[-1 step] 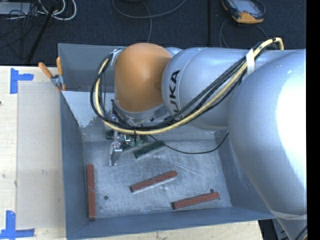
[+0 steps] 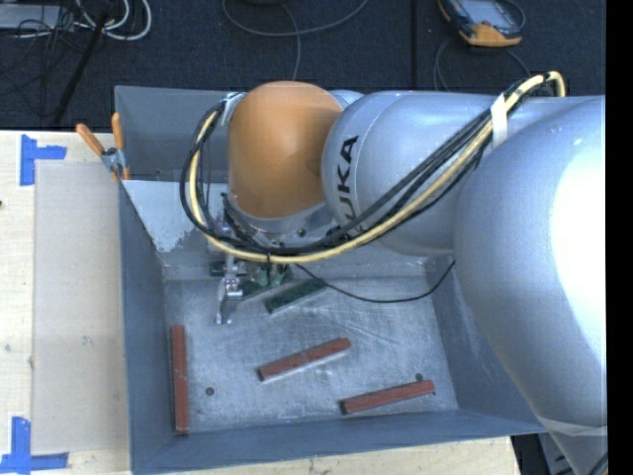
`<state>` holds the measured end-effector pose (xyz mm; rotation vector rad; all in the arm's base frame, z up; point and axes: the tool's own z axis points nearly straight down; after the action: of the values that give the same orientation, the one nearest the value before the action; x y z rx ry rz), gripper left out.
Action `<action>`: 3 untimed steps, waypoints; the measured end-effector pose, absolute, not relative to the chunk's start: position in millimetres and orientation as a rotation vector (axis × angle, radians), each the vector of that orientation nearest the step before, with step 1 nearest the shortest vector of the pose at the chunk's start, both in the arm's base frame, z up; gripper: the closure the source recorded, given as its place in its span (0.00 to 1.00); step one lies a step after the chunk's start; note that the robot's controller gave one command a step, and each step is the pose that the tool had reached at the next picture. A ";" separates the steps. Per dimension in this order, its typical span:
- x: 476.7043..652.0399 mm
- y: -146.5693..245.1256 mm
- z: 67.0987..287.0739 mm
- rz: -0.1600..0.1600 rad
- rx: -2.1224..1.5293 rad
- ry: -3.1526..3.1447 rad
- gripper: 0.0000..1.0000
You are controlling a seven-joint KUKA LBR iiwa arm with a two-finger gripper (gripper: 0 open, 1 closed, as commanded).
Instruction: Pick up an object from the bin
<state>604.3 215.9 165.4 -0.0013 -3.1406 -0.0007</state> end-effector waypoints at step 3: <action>564.5 90.9 102.5 0.000 0.184 -3.136 0.00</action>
Offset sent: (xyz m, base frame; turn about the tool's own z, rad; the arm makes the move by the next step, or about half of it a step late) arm 0.0052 -0.1066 -0.0400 -0.1060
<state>564.5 90.9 102.5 0.1841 -3.1359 0.0004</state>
